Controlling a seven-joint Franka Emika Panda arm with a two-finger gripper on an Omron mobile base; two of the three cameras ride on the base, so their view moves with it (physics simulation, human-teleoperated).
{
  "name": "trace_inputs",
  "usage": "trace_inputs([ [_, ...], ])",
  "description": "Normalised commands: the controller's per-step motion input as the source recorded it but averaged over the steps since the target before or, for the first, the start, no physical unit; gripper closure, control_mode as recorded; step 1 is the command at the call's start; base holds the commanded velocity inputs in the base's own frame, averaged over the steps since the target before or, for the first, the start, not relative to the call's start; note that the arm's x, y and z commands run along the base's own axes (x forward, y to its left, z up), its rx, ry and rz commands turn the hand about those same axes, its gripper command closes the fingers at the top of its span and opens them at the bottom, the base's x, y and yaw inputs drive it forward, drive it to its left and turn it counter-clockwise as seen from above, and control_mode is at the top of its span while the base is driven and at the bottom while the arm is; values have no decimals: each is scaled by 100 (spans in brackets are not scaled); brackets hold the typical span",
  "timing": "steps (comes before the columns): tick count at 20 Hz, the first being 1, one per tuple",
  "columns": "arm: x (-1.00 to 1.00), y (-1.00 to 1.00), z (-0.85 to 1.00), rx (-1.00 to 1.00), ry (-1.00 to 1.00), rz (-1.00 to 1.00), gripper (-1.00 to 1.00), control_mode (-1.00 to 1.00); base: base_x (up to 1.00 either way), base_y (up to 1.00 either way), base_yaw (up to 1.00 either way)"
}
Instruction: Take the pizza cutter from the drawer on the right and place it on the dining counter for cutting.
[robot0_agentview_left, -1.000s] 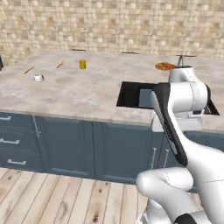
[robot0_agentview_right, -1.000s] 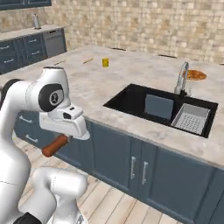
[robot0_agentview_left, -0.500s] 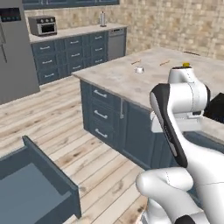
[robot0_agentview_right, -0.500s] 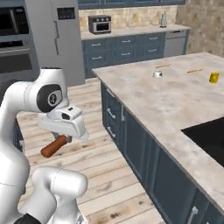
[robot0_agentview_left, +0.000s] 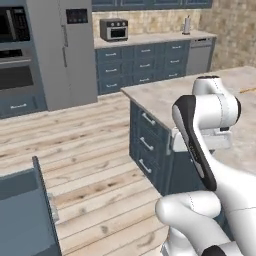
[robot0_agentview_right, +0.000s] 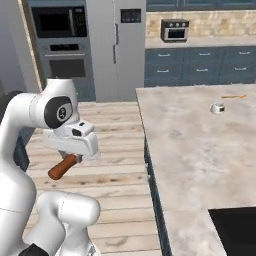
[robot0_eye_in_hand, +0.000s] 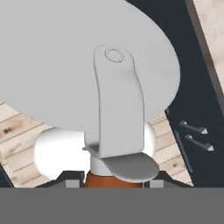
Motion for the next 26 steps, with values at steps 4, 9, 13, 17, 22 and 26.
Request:
trace_inputs([
  [4,0,0,0,0,0,0,100,100,100,-2,40],
  [9,0,0,0,0,0,0,100,100,100,-1,41],
  [13,0,0,0,0,0,0,100,100,100,-34,27],
  [17,0,0,0,0,0,0,100,100,100,-30,13],
  [22,0,0,0,0,0,0,100,100,100,-14,3],
  [26,0,0,0,0,0,0,100,100,100,0,-2],
])
